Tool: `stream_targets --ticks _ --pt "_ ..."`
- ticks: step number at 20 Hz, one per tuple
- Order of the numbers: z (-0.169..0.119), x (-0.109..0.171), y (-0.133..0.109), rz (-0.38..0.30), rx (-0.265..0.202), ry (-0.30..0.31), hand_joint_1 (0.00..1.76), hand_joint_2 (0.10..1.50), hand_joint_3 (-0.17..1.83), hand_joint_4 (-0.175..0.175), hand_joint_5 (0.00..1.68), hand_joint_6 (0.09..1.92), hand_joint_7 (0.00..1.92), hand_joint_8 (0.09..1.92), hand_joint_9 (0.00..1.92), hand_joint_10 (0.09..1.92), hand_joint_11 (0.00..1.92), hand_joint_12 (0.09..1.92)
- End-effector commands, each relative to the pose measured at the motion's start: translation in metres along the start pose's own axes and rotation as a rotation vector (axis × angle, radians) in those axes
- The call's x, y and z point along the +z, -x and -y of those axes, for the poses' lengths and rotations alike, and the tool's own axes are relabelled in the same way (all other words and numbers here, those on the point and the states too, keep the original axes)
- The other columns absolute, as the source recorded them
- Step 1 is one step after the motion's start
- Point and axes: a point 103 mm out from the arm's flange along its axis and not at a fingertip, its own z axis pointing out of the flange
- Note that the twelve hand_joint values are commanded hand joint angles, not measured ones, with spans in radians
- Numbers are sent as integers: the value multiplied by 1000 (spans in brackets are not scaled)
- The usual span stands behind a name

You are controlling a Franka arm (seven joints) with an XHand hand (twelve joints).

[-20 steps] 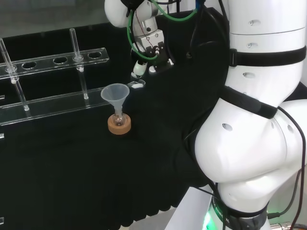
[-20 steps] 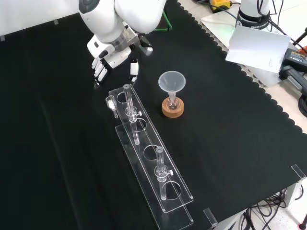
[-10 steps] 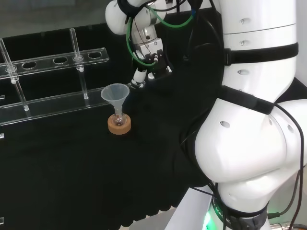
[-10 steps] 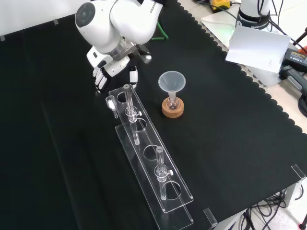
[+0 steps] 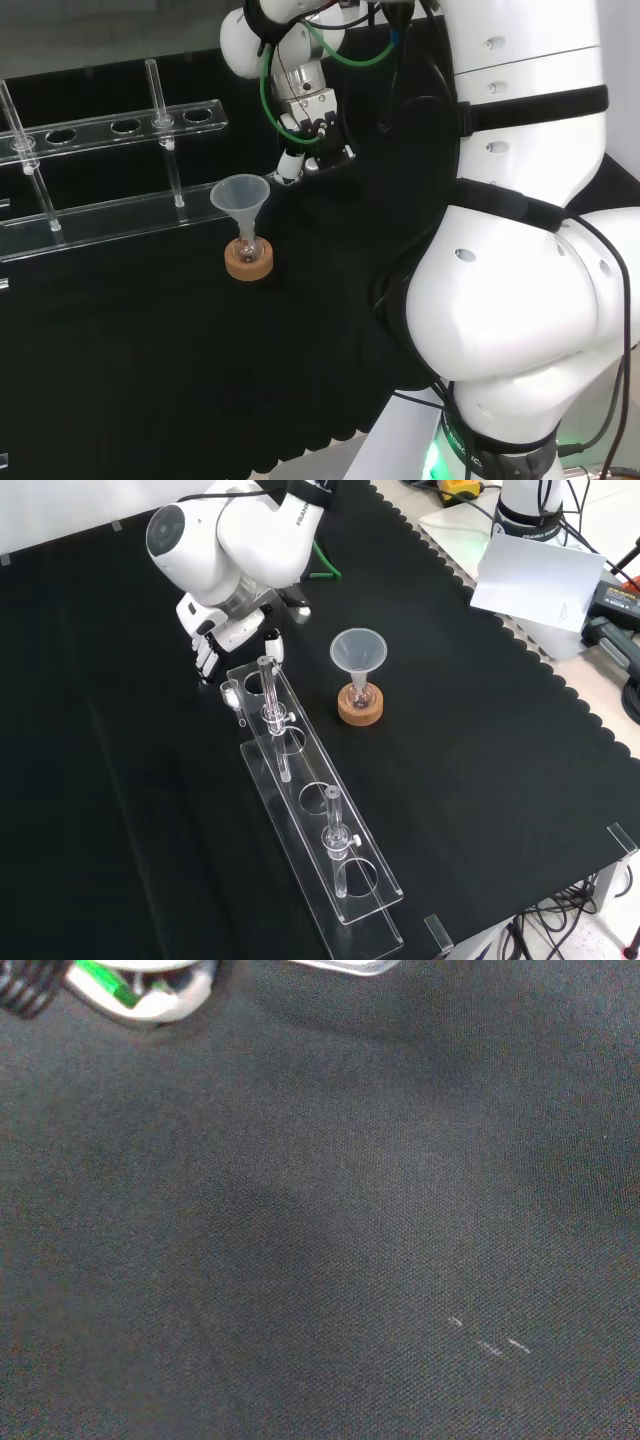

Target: Pick up the weighing funnel.

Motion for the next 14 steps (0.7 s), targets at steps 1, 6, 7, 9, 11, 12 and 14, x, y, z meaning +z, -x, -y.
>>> stream_targets --ticks 1,6,7,9,11,12,14 --pt "-6 4 0 13 20 -11 858 595 577 -33 565 401 410 704 643 570 523 1272" --pt "-13 5 5 18 14 -16 869 596 580 -32 556 463 411 706 649 573 527 1269" --pt "-15 6 7 18 15 -13 872 596 581 -31 558 468 411 707 651 573 528 1269" --pt "-15 6 5 27 21 2 876 597 581 -31 564 476 411 707 656 574 530 1269" --pt "-17 7 6 23 14 4 881 598 582 -30 570 485 414 708 662 576 533 1269" --pt "-18 8 8 22 9 6 884 598 582 -30 573 489 417 709 664 576 534 1269" --pt "-21 10 11 22 5 7 890 599 582 -29 577 497 421 710 669 577 538 1269"
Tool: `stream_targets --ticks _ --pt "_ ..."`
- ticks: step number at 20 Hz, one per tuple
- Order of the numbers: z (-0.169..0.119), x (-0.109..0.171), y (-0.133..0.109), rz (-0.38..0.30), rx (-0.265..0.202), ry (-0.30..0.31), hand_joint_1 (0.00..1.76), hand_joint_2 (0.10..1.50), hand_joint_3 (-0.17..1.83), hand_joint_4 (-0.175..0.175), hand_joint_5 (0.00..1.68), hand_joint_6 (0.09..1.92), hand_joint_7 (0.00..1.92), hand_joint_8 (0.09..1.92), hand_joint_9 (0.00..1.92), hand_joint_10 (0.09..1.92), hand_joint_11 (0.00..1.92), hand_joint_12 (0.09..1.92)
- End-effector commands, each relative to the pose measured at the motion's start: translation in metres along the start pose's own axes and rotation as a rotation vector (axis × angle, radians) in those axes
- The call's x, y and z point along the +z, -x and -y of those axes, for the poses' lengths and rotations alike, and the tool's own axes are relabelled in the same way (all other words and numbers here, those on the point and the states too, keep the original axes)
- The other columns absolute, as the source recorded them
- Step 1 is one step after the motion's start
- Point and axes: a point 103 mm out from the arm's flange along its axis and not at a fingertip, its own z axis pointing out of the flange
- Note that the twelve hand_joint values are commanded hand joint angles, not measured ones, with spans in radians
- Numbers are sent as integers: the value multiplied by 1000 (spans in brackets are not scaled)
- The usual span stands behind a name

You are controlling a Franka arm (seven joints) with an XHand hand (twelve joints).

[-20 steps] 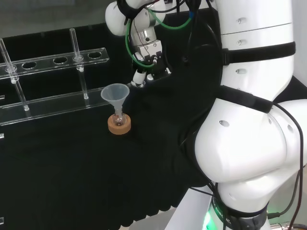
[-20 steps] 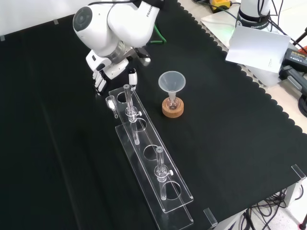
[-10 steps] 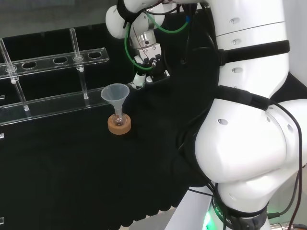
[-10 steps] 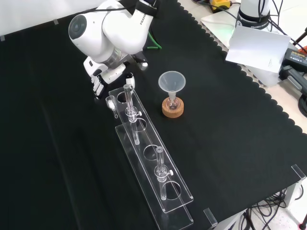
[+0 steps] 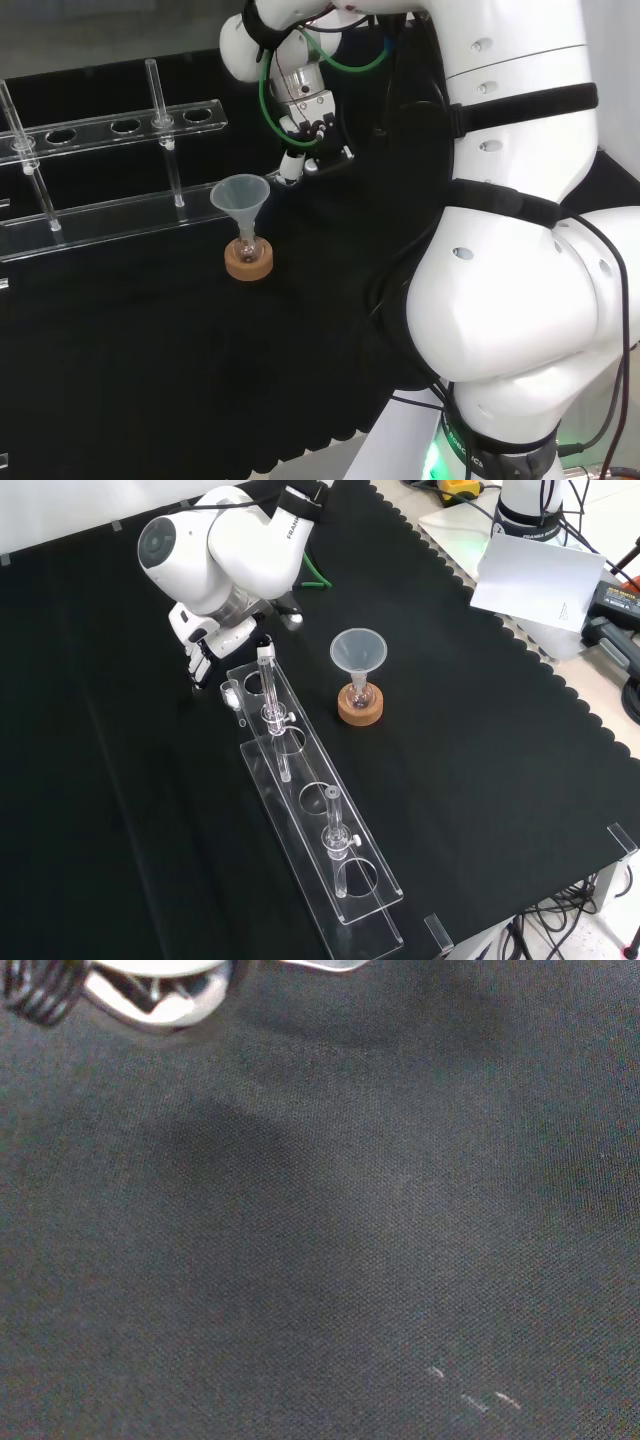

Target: Pick up the weighing funnel.

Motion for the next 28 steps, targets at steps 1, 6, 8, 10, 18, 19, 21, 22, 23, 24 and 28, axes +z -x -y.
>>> stream_targets --ticks 1,6,8,10,18,19,21,22,23,24,28 --pt "-4 5 4 10 -7 8 893 599 582 -29 578 501 422 710 671 576 540 1268" --pt "-7 6 5 15 -14 5 902 601 584 -26 592 525 428 710 678 574 546 1264" --pt "-8 7 7 19 -16 12 905 603 585 -22 609 538 432 711 681 574 547 1264" --pt "-9 8 7 25 -16 21 907 604 586 -19 624 550 436 711 684 574 548 1263" --pt "-10 9 5 23 -24 28 910 608 589 -6 673 597 450 710 702 572 557 1261" --pt "-10 10 5 22 -25 29 910 608 591 -5 671 612 453 706 705 567 559 1258" --pt "-11 10 4 24 -28 30 910 609 593 -4 668 632 456 702 710 561 562 1255" --pt "-11 10 3 24 -29 32 911 610 594 -4 669 638 457 701 711 560 563 1254" --pt "-11 10 2 24 -29 32 911 611 594 -3 670 642 457 701 712 559 564 1254" --pt "-11 9 2 25 -29 31 910 611 595 -3 671 645 458 701 713 558 565 1254" --pt "-12 10 1 27 -33 24 910 614 597 0 681 656 460 700 717 557 567 1255"
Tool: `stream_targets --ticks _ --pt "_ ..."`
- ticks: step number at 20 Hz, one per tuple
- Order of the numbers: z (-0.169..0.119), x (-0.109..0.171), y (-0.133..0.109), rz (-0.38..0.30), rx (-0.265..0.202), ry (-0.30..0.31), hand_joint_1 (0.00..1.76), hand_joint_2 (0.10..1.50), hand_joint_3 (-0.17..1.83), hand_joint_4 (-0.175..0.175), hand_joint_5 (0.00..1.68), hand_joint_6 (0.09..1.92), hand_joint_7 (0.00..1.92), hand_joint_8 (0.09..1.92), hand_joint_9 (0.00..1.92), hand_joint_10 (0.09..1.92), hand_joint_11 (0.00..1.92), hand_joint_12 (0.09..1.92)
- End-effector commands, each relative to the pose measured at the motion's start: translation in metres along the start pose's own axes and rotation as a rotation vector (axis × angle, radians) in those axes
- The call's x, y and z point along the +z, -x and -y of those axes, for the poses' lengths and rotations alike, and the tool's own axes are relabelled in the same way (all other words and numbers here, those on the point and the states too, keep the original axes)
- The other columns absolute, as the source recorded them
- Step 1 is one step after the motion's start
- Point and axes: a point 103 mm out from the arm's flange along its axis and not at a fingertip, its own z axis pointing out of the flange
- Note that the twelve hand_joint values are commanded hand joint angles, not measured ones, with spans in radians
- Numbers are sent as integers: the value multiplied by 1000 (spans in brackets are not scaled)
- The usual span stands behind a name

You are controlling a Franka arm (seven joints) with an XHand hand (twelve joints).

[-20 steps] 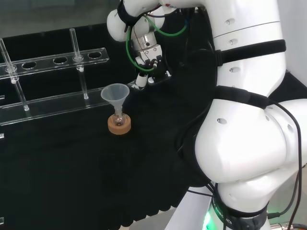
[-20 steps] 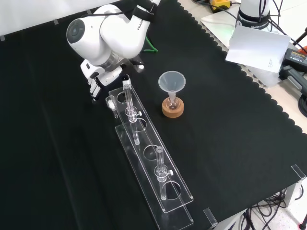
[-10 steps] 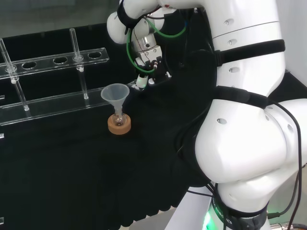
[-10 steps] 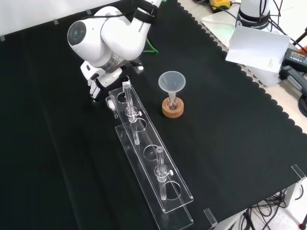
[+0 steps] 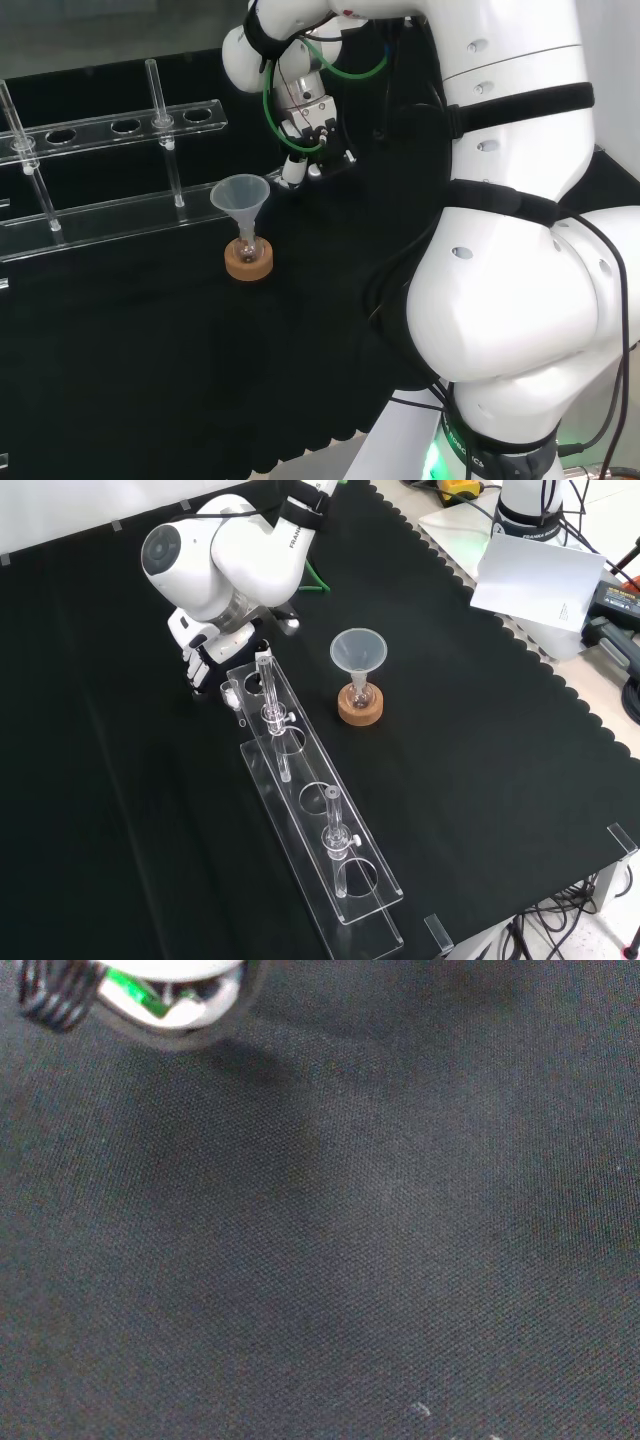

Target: Pick up the weighing funnel.

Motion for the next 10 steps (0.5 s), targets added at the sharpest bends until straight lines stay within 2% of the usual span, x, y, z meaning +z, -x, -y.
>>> stream_targets --ticks 1,10 --pt "-1 1 -1 4 -5 -11 909 615 598 1 686 660 461 701 718 557 567 1255" --pt "-4 5 -7 8 -11 -15 909 618 605 19 757 694 471 702 726 556 570 1255"
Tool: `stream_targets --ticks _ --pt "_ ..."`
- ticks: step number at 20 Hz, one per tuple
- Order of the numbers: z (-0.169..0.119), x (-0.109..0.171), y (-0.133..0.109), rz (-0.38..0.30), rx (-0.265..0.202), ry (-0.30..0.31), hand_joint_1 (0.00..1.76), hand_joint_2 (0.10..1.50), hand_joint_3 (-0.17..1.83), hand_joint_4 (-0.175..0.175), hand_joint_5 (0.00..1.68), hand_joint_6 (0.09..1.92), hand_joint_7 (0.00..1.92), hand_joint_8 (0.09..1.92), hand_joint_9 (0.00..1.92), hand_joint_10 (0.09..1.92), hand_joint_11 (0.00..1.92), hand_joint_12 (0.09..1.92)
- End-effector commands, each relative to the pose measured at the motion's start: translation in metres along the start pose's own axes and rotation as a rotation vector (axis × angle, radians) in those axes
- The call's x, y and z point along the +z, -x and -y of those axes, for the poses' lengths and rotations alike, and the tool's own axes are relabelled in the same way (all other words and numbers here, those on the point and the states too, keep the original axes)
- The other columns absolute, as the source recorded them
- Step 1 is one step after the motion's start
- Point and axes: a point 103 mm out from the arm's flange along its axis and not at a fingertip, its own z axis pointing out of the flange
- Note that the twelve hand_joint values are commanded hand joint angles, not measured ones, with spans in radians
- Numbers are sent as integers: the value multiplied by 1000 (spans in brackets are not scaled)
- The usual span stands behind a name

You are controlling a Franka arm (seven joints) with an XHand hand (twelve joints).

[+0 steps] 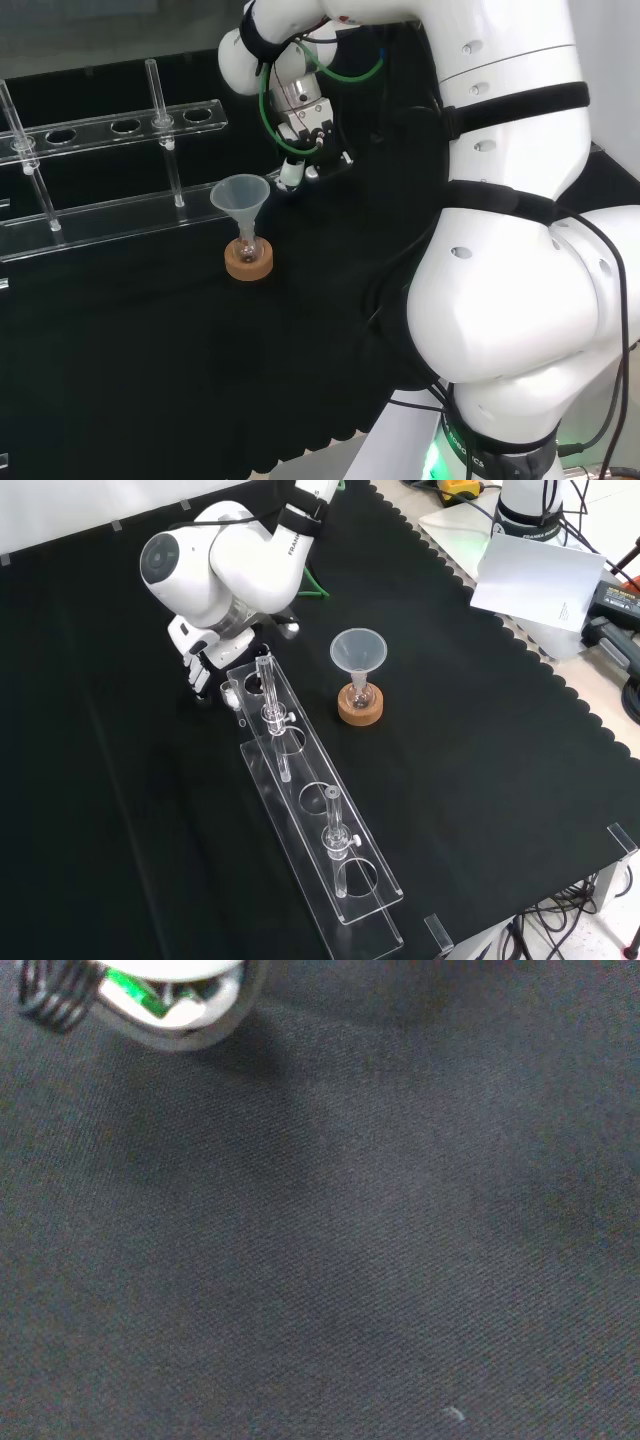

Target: Pick up the weighing funnel.

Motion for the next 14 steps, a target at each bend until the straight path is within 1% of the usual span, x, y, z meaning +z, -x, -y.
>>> stream_targets --ticks 1,6,8,9,11,12,13,14 --pt "0 1 -1 2 -2 1 910 618 606 20 763 695 471 702 727 556 570 1255" --pt "0 1 -2 3 -2 0 911 619 610 20 778 700 473 702 732 555 573 1254" --pt "0 2 -1 3 -1 0 913 622 612 26 802 707 475 702 735 555 574 1253" --pt "0 2 -1 5 0 1 915 625 615 32 831 700 479 702 738 553 575 1252" --pt "-1 2 0 22 9 2 924 640 623 51 942 661 490 700 752 544 583 1247" --pt "-2 3 1 33 14 1 982 702 558 97 1034 692 504 701 776 538 605 1236" --pt "-2 3 1 42 16 -1 1033 737 522 133 1111 708 530 702 813 528 642 1211" --pt "-2 2 2 48 18 5 1065 748 517 154 1160 717 555 699 852 512 683 1179"
